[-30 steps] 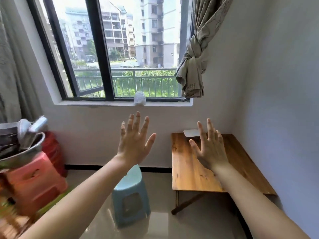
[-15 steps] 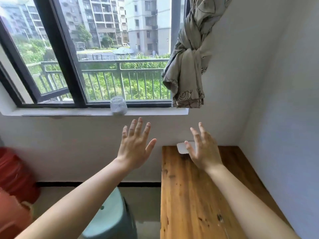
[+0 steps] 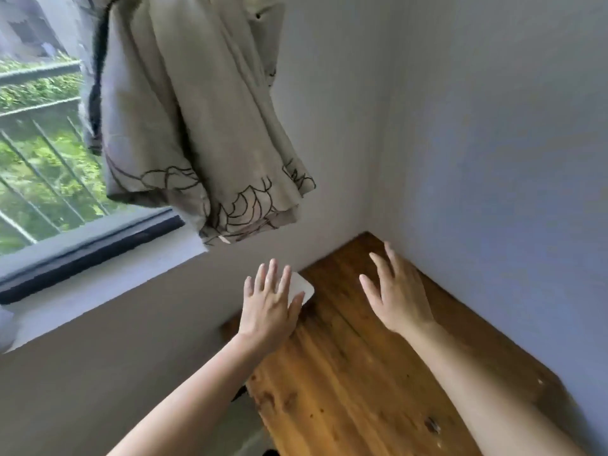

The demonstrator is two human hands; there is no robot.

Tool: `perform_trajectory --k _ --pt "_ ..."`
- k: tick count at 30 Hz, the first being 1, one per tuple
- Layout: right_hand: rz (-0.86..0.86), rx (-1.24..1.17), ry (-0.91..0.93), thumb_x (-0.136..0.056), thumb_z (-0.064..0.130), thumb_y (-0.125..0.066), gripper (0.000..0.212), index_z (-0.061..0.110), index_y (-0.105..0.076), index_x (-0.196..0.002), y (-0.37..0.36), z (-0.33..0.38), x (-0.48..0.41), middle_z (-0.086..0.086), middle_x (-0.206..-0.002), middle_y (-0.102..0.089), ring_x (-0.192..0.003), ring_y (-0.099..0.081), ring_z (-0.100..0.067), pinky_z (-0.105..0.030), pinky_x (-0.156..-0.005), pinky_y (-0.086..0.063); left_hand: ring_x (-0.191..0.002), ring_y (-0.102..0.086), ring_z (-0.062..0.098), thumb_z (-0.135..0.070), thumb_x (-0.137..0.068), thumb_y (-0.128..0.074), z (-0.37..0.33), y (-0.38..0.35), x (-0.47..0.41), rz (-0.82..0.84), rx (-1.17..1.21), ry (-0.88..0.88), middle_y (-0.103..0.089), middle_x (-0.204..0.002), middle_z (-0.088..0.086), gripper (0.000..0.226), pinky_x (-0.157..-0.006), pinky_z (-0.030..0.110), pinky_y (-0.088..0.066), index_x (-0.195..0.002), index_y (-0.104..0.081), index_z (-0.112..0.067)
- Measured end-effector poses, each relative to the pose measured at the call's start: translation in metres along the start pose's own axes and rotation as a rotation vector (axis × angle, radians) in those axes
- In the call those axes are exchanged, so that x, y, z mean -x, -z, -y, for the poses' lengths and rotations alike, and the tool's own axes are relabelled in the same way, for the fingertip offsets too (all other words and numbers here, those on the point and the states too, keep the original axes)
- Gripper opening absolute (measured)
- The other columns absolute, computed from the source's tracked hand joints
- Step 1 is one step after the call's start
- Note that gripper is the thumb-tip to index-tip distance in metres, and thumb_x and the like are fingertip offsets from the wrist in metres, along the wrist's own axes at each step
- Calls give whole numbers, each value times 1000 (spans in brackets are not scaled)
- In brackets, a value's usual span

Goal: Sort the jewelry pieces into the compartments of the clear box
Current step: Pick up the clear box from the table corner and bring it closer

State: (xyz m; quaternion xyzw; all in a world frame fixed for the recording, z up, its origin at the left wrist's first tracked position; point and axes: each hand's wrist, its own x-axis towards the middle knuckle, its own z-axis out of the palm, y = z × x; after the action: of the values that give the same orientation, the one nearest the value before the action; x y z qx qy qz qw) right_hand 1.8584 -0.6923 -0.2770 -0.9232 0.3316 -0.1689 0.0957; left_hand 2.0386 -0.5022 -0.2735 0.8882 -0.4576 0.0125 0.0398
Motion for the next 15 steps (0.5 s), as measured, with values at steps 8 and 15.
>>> perform_trajectory --k 8,15 --pt "128 8 -250 -101 46 -46 57 12 -47 -147 -94 17 -23 -21 -160 -31 -141 -42 -37 -48 -112 -38 -152 -12 31 -62 -97 -9 29 -93 -79 185 130 -159 -16 -165 12 73 -122 50 -14 -156 -23 -21" --pt "173 -167 -387 -104 49 -39 56 20 -37 -152 -183 22 -17 -9 -165 -24 -145 -37 -28 -43 -110 -41 -153 -4 30 -63 -98 -14 50 -179 -79 212 216 -35 -5 -167 9 70 -123 49 -7 -157 -12 -25"
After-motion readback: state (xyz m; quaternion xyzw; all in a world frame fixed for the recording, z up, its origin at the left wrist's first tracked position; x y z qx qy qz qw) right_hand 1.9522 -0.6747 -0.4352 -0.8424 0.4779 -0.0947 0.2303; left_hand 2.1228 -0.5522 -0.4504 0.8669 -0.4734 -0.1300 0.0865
